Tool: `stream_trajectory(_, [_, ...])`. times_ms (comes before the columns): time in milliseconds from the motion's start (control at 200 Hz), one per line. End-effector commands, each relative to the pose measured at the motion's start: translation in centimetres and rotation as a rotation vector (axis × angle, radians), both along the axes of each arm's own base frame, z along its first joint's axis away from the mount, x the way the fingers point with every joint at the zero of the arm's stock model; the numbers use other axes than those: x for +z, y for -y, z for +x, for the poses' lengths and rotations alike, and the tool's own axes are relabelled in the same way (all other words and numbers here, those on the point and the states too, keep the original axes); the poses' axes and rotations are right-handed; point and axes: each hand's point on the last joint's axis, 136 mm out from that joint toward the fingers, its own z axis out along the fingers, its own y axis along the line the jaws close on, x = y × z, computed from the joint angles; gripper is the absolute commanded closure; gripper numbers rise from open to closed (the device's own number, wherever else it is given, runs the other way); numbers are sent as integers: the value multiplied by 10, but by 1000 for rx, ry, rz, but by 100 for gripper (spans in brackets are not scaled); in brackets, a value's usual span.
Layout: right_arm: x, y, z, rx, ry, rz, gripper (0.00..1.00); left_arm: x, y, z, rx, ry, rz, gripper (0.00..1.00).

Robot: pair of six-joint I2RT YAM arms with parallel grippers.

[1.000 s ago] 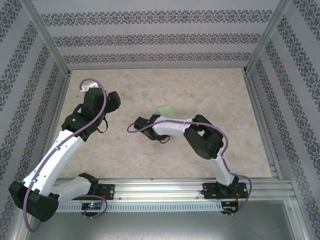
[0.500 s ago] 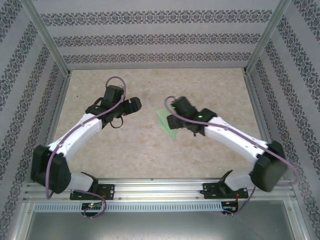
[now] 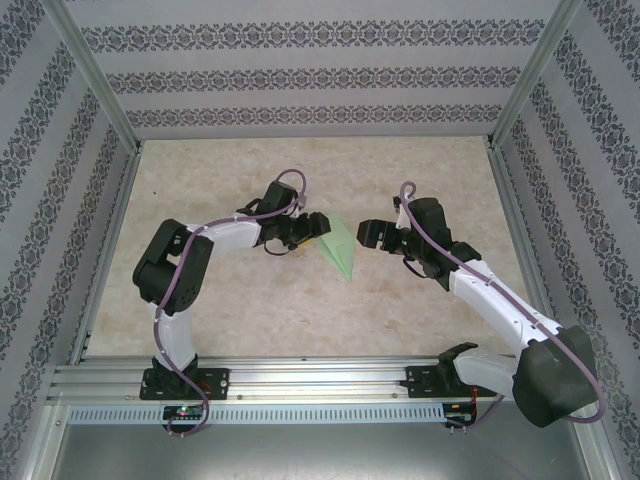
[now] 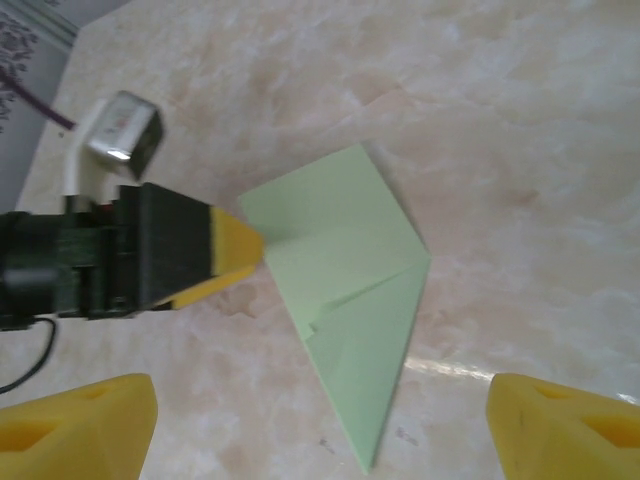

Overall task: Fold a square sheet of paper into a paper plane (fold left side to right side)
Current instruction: Turn over the paper at the center of the table, then fold the wing for the fifth time at the center of the table.

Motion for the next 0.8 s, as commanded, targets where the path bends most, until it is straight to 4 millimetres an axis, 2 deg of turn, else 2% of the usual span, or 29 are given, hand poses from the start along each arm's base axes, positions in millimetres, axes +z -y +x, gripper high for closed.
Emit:
stream_trajectory(0, [11,-10,3,28,29,77,14,19,23,16,-22,47,-87,32])
stream_trajectory(155, [6,-9,2,38,11,38,14,-1,26,21,-23,15,-64,44])
stream_trajectory(240, [3,-9,2,47,2,14,14,-10,27,21,-28,3,-60,55])
stream_trajectory(345, [3,-14,2,72,-3,51,17,-10,28,19,-50,13,-78,71])
stream_trajectory(440, [0,-18,6,116,-11,127,22,0,29,15,-115,74,-90,83])
stream_trajectory(600, [-9,-18,19,186,-44,312,27,22,31,-5,-281,196,-115,94])
stream_trajectory(794, [-30,-20,35,253,-9,270,28,52,23,-30,-385,292,-214,100])
